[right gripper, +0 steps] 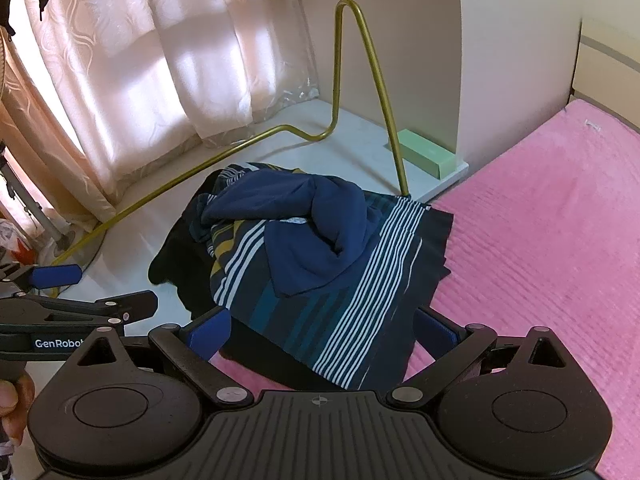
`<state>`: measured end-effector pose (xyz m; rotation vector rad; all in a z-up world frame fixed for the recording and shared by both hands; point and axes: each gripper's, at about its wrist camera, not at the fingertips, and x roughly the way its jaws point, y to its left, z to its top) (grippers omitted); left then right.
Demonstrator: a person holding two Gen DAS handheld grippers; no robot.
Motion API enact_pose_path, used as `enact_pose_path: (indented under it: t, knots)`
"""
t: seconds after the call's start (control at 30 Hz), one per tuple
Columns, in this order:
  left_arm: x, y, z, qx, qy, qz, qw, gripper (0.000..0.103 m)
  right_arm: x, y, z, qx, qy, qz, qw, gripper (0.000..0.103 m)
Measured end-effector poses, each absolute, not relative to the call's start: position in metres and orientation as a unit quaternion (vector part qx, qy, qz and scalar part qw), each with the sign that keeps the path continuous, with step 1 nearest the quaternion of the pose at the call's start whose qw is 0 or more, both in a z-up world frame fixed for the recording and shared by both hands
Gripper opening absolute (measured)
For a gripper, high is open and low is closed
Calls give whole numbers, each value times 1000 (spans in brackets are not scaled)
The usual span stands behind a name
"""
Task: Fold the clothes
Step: 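Move both grippers toward the navy sweatshirt on the clothes pile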
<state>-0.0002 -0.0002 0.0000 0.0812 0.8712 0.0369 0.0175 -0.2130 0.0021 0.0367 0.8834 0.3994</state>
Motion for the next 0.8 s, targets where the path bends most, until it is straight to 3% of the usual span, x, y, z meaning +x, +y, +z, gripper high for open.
enact_pose_path:
  t: [0.8]
  knots:
    - [5,-13,-14,31,434,-16,900,102,28,-234,-3,18,429,193,882,100]
